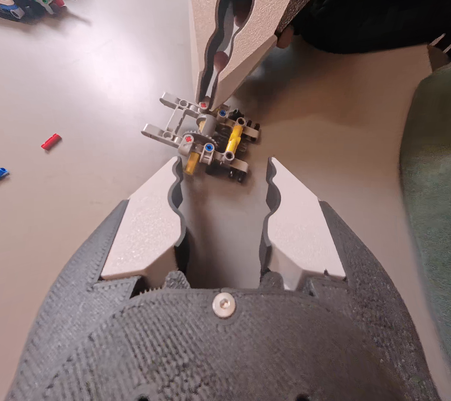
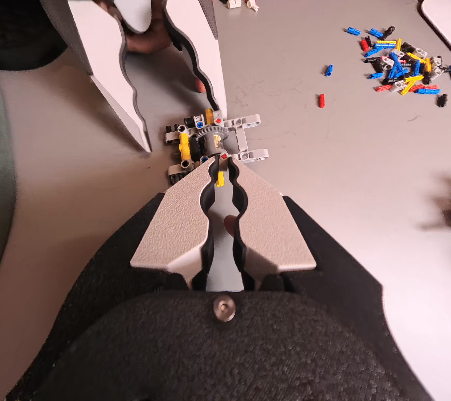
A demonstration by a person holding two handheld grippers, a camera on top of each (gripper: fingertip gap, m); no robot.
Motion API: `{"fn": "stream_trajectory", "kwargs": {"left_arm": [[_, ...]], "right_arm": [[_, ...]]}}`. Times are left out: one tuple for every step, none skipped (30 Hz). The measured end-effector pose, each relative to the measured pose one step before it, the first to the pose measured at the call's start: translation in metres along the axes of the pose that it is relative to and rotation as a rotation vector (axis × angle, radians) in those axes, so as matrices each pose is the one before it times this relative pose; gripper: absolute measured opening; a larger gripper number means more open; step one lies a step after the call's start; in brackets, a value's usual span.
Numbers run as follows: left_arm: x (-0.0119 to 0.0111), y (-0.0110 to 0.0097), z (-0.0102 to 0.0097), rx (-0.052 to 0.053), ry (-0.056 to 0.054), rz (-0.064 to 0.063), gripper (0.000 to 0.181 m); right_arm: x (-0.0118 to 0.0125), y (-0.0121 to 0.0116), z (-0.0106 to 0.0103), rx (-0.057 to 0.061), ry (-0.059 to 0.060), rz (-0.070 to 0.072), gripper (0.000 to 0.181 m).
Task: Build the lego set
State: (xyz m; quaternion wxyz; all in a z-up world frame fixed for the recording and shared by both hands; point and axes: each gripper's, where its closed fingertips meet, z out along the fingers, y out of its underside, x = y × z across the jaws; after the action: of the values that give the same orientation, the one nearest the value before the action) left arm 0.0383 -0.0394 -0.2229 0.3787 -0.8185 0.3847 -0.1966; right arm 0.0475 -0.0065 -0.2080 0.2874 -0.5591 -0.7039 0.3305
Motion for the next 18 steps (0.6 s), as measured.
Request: {"fn": "stream_trajectory", "kwargs": {"left_arm": [[-0.00268,0.00129,0.00172,-0.0145,-0.027,0.0262,0.065],[-0.0016,0.00084,0.00144,-0.0111,-0.0182,0.0278,0.061],[0.00029,-0.00027,0.00082,-0.0037,-0.0011,0.018,0.059],[0.00035,-0.00031,0.00047,0.0006,0.0067,0.0046,0.059],[-0.00001,-0.00008,0.00002,0.0032,0.0077,0.0041,0.059],[-0.00001,-0.00009,0.00004,0.0043,0.0054,0.007,0.058],[0.00013,-0.00013,-0.00001,0.0031,0.0019,0.0068,0.058],[-0.00013,-0.00037,-0.00013,0.0038,-0.0018,0.0062,0.057],[-0.00054,-0.00038,-0.00006,0.0054,-0.0024,0.0022,0.055],[-0.0003,-0.00018,-0.0001,0.0039,0.0012,-0.0024,0.054],[0.00009,-0.00003,-0.00029,0.0006,0.0041,0.0002,0.052],[0.00034,0.00015,-0.00014,-0.0006,0.0031,0.0037,0.052],[0.00012,-0.00011,-0.00004,0.0015,0.0008,0.0033,0.052],[0.00015,-0.00012,0.00014,0.0031,0.0008,0.0022,0.052],[0.00007,-0.00023,0.00015,0.0028,0.0013,0.002,0.052],[0.00024,-0.00011,0.00023,0.002,0.0014,0.0027,0.052],[0.00007,-0.00021,0.00011,0.0013,0.001,0.0029,0.052],[-0.00002,-0.00005,0.00013,0.0009,0.0009,0.0021,0.052]], "right_arm": [[-0.00148,-0.00018,0.00023,0.0054,-0.001,0.003,0.007],[-0.00249,-0.00034,-0.00003,0.0065,-0.0094,-0.0031,0.007],[-0.00037,-0.0002,-0.00013,0.006,0.0,-0.0075,0.007],[-0.00024,0.00025,-0.00046,0.0038,-0.004,-0.0094,0.007],[-0.00063,0.00022,-0.0005,0.0048,-0.0095,-0.0067,0.007],[-0.00059,0.00008,-0.00038,0.0051,-0.0092,-0.008,0.007],[-0.00096,-0.00001,-0.00051,0.0026,-0.0091,-0.0131,0.007],[-0.00111,-0.00003,-0.00043,0.0003,-0.0086,-0.0188,0.007],[-0.00124,-0.00034,-0.00037,-0.0011,-0.0095,-0.0184,0.007],[-0.00101,-0.00015,-0.0001,-0.0024,-0.0093,-0.0142,0.007],[-0.0003,0.00021,0.00032,-0.0052,-0.0054,-0.0069,0.007],[-0.00057,-0.00014,0.00021,-0.0015,-0.0085,-0.0063,0.007],[-0.0003,0.00009,-0.00015,-0.0026,-0.0075,-0.0095,0.007],[-0.00013,0.00018,-0.00013,-0.0038,-0.0068,-0.0112,0.007],[-0.0002,0.00016,-0.00019,-0.0044,-0.0078,-0.0103,0.007],[-0.00024,0.00015,-0.00019,-0.0043,-0.0096,-0.0132,0.007],[-0.00018,0.00019,-0.00015,-0.0047,-0.0109,-0.0115,0.007],[-0.00005,0.00015,-0.00026,-0.0058,-0.0117,-0.0109,0.007]]}}
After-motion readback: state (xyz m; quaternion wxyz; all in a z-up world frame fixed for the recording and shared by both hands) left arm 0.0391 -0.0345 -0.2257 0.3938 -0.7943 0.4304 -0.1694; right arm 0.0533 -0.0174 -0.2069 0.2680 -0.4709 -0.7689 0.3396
